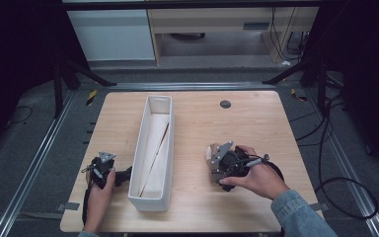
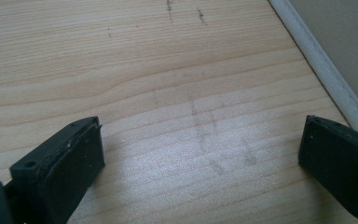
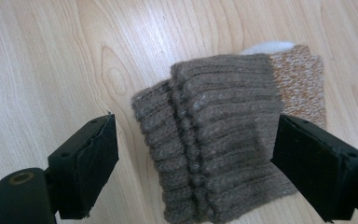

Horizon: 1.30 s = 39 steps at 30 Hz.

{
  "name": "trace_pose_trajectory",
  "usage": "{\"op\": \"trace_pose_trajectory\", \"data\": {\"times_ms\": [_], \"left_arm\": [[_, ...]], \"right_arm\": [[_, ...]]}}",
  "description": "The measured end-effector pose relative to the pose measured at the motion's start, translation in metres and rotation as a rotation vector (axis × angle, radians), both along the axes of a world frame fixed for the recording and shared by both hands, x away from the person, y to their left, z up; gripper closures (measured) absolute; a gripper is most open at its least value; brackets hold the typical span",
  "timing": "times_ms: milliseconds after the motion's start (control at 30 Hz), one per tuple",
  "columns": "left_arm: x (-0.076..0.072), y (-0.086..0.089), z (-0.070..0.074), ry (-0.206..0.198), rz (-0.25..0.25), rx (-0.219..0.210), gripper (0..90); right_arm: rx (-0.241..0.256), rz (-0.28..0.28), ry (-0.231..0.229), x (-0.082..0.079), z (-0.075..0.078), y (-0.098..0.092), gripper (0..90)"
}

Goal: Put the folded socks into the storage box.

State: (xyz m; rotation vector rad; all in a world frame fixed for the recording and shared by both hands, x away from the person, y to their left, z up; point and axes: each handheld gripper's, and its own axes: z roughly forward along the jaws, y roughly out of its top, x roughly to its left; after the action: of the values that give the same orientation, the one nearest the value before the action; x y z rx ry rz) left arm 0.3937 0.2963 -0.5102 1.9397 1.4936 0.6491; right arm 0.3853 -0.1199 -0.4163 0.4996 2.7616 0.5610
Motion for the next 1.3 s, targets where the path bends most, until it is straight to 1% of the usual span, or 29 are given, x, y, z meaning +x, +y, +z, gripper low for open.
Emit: {"op": "trace_pose_trajectory", "data": {"times_ms": [133,367,500,533,633,667,767,867,933,967,1033,1067,1167,1200,1300], "left_arm": [[0.0,0.0,0.0,0.0,0.0,-0.001,0.0],[0.0,0.0,0.0,0.0,-0.002,-0.001,0.0],[0.0,0.0,0.0,0.0,-0.001,-0.001,0.0],[0.0,0.0,0.0,0.0,-0.002,0.0,0.0],[0.0,0.0,0.0,0.0,-0.002,-0.001,0.0],[0.0,0.0,0.0,0.002,-0.004,0.001,0.0],[0.0,0.0,0.0,0.002,-0.004,0.001,0.0],[0.0,0.0,0.0,0.0,-0.002,-0.001,0.0],[0.0,0.0,0.0,0.0,-0.002,-0.001,0.0],[0.0,0.0,0.0,0.0,-0.002,0.0,0.0],[0.0,-0.001,0.0,-0.001,-0.002,-0.001,0.0],[0.0,-0.001,0.0,0.0,-0.003,-0.001,0.0],[0.0,0.0,0.0,0.001,-0.004,0.0,0.0],[0.0,0.0,0.0,0.001,-0.004,0.0,0.0],[0.0,-0.001,0.0,-0.001,-0.002,-0.002,0.0]], "right_arm": [[0.006,-0.001,0.005,-0.001,-0.006,-0.001,14.7],[0.0,0.01,-0.001,-0.002,-0.012,0.0,15.2],[-0.018,0.017,-0.004,0.001,-0.014,0.002,16.0],[-0.032,0.027,-0.008,0.004,-0.016,0.003,16.5],[-0.058,0.031,-0.008,0.007,-0.023,0.006,16.1],[-0.071,0.039,-0.012,0.008,-0.025,0.006,15.8],[-0.078,0.041,-0.024,0.009,-0.029,0.007,15.2],[-0.098,0.052,-0.043,0.008,-0.032,0.008,15.2],[-0.109,0.048,-0.05,0.007,-0.034,0.008,15.3],[-0.121,0.057,-0.059,0.007,-0.035,0.008,15.3],[-0.124,0.051,-0.063,0.006,-0.036,0.008,15.3],[-0.135,0.059,-0.07,0.007,-0.036,0.008,15.4],[-0.152,0.054,-0.09,0.007,-0.039,0.009,16.4],[-0.162,0.056,-0.097,0.007,-0.039,0.009,17.7],[-0.174,0.048,-0.123,0.007,-0.038,0.009,25.7]]}}
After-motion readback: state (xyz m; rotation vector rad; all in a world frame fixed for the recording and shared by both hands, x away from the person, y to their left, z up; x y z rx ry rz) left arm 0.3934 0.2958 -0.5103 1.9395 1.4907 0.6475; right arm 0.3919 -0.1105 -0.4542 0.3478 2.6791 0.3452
